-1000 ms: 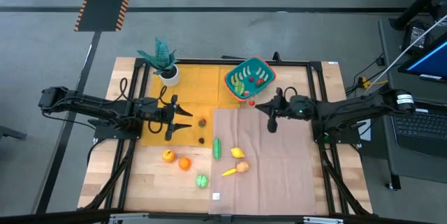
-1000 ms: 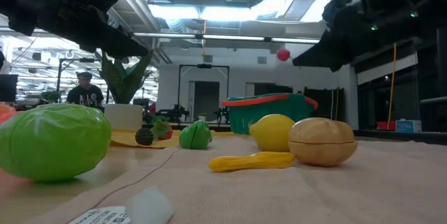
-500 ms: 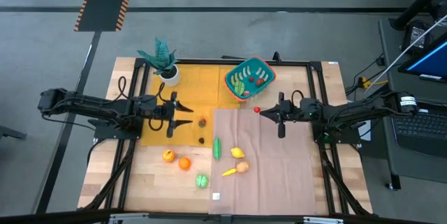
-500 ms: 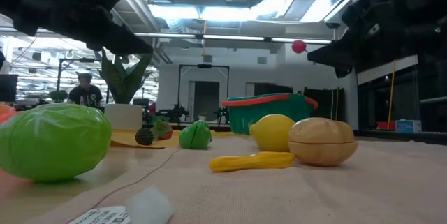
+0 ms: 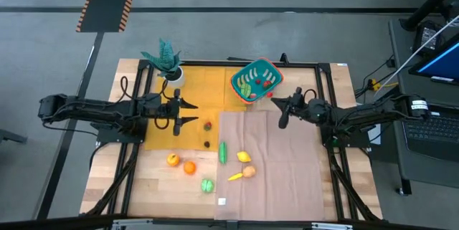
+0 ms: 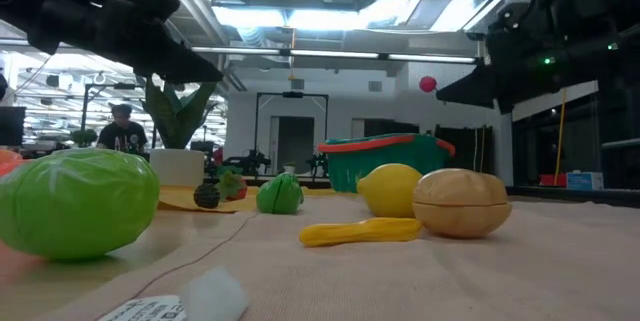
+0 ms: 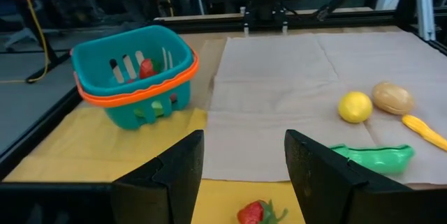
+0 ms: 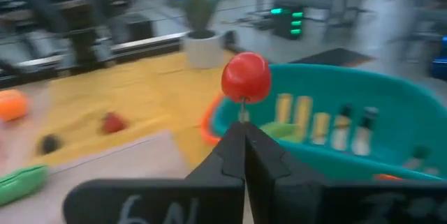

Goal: Pick and placing Produce into tupperware
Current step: Put the cherry into the basket

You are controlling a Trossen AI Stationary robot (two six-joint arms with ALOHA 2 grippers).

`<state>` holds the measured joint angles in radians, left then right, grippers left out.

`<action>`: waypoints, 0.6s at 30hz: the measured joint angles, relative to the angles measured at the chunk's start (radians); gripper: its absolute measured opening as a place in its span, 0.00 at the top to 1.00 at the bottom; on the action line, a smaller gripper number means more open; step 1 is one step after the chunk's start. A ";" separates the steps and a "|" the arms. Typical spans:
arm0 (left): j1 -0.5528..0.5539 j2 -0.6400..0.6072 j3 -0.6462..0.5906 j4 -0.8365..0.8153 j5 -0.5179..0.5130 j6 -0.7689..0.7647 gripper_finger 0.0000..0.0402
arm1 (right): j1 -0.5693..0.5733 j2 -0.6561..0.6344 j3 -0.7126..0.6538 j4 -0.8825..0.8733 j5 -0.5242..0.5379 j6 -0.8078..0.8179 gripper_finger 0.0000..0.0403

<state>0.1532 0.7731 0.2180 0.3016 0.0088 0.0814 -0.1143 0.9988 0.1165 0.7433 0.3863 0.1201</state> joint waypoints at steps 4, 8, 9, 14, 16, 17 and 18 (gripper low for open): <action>0.021 0.000 0.000 0.000 0.000 0.000 0.52 | -0.005 0.000 0.000 -0.011 0.111 0.003 1.00; 0.036 0.000 0.000 -0.001 0.000 0.000 0.52 | -0.030 0.007 0.000 -0.015 0.120 0.009 1.00; 0.039 0.000 0.000 -0.001 0.000 0.000 0.52 | -0.036 0.011 0.000 -0.015 0.120 0.009 1.00; 0.050 0.000 0.000 -0.001 -0.001 0.000 0.52 | -0.065 0.054 0.044 -0.040 0.092 0.007 1.00; 0.051 0.000 0.000 -0.001 0.000 0.001 0.52 | -0.079 0.087 0.077 -0.039 0.082 -0.019 1.00; 0.051 0.000 0.000 -0.002 0.000 0.001 0.52 | -0.090 0.106 0.095 -0.040 0.081 -0.027 1.00; 0.051 0.000 0.000 -0.001 0.000 0.001 0.52 | -0.104 0.124 0.111 -0.040 0.081 -0.038 1.00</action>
<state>0.2047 0.7731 0.2180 0.3001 0.0086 0.0826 -0.2184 1.1233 0.2275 0.7036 0.4677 0.0822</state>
